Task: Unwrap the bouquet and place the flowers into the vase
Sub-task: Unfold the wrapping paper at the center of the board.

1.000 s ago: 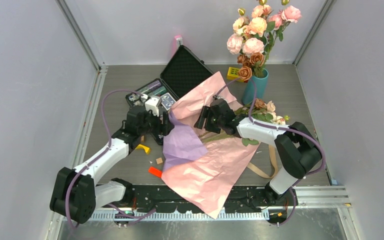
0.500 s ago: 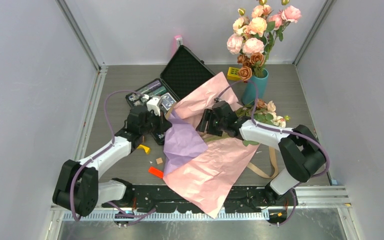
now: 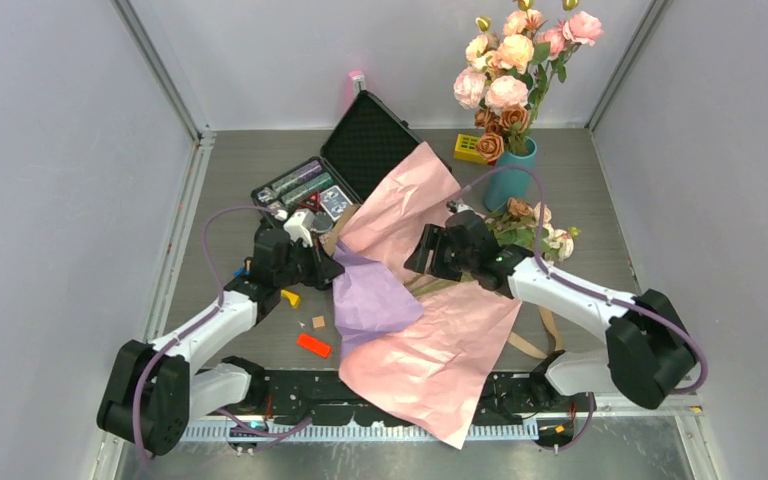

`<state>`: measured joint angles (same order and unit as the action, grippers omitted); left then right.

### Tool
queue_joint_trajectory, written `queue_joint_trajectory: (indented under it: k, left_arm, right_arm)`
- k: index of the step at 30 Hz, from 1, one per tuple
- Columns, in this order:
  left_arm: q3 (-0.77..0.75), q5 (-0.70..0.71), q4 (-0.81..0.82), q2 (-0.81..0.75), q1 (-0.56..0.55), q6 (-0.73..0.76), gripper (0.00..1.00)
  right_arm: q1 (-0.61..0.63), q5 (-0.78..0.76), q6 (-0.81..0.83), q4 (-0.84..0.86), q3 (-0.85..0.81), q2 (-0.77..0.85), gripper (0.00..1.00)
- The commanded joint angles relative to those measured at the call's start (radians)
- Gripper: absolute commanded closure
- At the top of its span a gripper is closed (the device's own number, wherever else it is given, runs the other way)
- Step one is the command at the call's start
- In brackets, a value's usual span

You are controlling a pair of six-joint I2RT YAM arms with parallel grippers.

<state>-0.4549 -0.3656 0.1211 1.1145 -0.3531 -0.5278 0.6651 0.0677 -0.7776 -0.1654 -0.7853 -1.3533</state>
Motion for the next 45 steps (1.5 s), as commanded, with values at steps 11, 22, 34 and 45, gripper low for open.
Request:
queue_joint_trajectory:
  k: [11, 22, 34, 45]
  left_arm:
    - [-0.176, 0.098, -0.351, -0.087, 0.001, 0.037, 0.43]
    - [-0.286, 0.114, -0.604, -0.219, 0.002, 0.075, 0.11]
    - [-0.384, 0.047, -0.753, -0.224, 0.017, 0.153, 0.00]
    - [-0.556, 0.097, -0.876, -0.108, 0.176, 0.269, 0.00]
  right_arm:
    - [-0.002, 0.163, -0.013, -0.102, 0.157, 0.286, 0.24]
    - [0.011, 0.296, -0.126, 0.182, 0.289, 0.204, 0.32]
    - [0.019, 0.322, -0.112, 0.312, 0.233, 0.019, 0.63]
    - [0.156, 0.230, -0.067, 0.245, 0.107, 0.147, 1.00]
